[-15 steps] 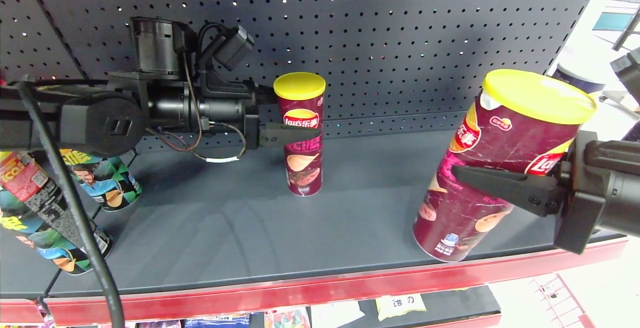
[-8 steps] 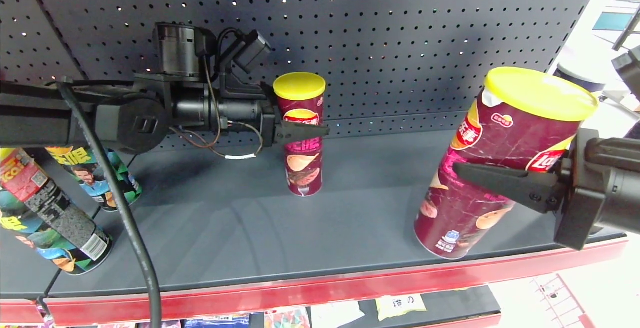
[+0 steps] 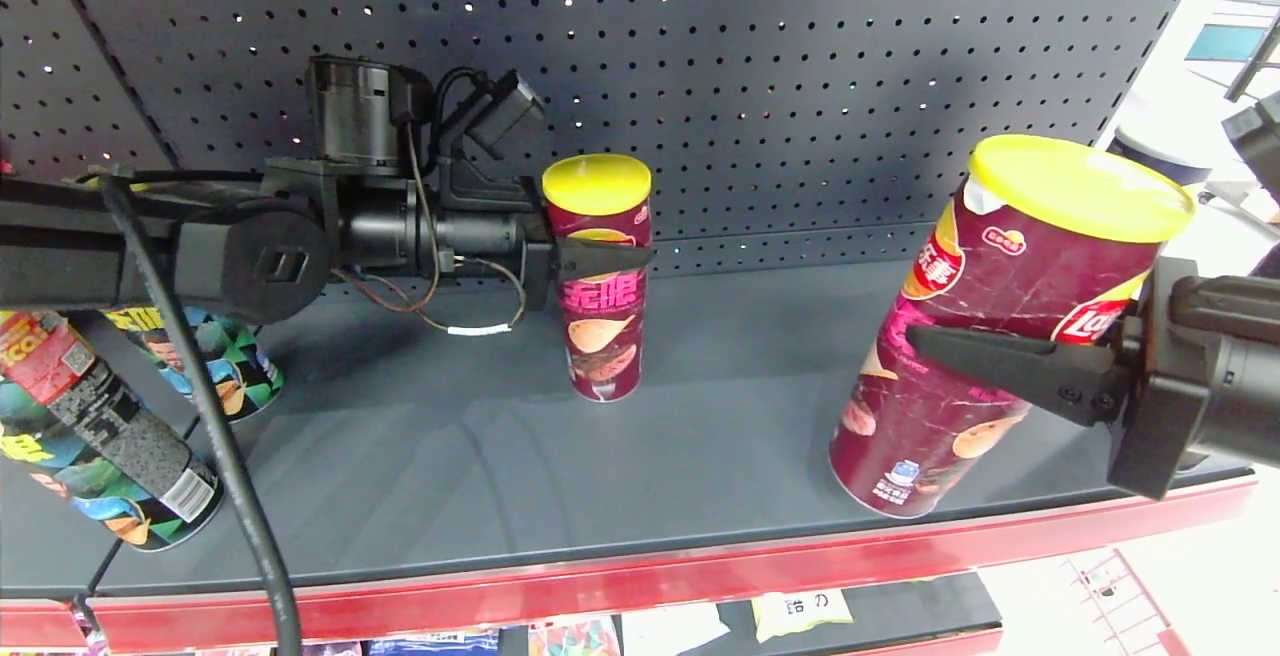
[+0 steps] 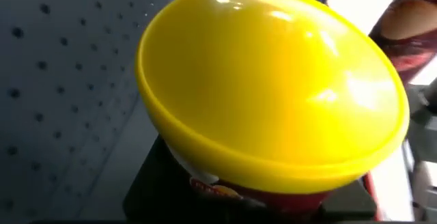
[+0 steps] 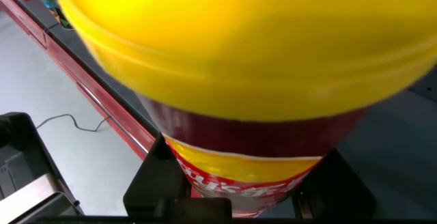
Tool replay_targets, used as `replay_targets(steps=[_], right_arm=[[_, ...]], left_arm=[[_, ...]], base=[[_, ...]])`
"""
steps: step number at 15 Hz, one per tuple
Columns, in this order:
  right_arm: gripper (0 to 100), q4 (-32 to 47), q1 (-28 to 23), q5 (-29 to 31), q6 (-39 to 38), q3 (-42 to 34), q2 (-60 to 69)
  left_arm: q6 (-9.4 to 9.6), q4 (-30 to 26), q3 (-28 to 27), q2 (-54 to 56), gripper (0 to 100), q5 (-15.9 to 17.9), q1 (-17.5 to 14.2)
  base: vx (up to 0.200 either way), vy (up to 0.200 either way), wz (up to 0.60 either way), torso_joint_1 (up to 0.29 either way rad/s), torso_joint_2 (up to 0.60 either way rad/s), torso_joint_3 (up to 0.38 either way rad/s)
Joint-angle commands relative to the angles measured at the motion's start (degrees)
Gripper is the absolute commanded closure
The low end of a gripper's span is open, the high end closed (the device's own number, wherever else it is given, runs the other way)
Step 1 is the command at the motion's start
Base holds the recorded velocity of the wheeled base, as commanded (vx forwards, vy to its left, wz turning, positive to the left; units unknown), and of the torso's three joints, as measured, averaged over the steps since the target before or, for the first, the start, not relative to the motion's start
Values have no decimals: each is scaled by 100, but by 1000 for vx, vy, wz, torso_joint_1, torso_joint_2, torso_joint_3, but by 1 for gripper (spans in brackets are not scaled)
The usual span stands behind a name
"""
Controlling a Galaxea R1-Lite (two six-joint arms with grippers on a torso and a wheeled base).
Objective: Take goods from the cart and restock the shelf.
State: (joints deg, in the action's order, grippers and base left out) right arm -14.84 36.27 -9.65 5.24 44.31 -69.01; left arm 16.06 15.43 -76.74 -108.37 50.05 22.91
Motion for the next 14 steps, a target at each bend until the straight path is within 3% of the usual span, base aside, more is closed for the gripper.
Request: replay_targets(steps=[1,2,7,14], right_arm=[[100,-2,3,-1,3,16,2],[100,-2,3,-1,3,16,2],[100,-2,3,-1,3,34,-7],[100,-2,3,-1,3,42,2]], left_arm=[[-164,-14,537,616,100,13,12],[-252,-14,739,827,100,13,30],[-270,4,1548,1372,100,31,223],[-261,311,1812,1345,100,-4,478]], base=[[0,0,0,0,0,0],[0,0,0,0,0,0],[0,0,0,0,0,0],[0,0,0,0,0,0]])
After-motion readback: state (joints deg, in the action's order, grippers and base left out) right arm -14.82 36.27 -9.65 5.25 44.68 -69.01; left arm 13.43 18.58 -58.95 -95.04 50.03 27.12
